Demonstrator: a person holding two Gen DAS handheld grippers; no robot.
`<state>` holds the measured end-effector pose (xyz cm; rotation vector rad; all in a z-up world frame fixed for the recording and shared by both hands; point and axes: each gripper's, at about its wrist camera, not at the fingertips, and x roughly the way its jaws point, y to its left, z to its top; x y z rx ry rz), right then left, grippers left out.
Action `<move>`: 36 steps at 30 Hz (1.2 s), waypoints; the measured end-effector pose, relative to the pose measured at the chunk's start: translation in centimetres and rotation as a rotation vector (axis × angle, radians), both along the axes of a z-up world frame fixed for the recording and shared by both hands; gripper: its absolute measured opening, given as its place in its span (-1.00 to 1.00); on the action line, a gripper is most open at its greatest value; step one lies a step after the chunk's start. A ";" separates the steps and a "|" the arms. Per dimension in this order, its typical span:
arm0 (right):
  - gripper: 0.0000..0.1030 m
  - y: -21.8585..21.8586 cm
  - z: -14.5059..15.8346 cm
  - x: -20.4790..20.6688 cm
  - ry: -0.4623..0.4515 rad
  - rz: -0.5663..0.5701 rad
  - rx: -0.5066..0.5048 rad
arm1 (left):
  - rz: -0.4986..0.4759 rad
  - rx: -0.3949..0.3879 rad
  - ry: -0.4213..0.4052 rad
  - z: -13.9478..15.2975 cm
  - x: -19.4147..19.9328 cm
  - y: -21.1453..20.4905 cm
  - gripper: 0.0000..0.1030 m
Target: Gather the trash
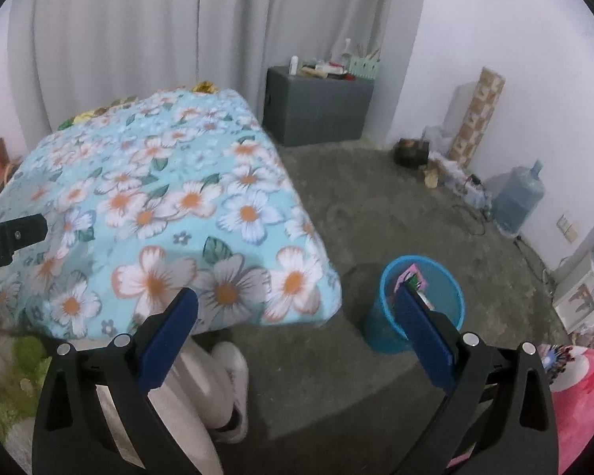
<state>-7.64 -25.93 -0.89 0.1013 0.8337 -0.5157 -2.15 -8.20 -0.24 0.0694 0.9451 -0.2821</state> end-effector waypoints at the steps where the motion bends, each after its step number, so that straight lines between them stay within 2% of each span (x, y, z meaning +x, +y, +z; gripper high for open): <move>1: 0.88 0.0 -0.1 0.0 -0.001 0.000 0.006 | 0.005 0.004 0.004 -0.1 0.1 0.1 0.83; 11: 0.88 0.1 0.2 0.2 -0.017 0.015 0.017 | 0.021 0.040 -0.025 0.2 0.0 0.0 0.83; 20: 0.88 -0.8 0.5 -0.2 -0.019 -0.006 0.018 | -0.018 0.070 -0.043 0.4 -0.6 -0.9 0.83; 36: 0.88 -2.9 1.6 -1.8 -0.035 -0.074 -0.008 | -0.080 0.079 -0.050 0.6 -1.2 -2.5 0.83</move>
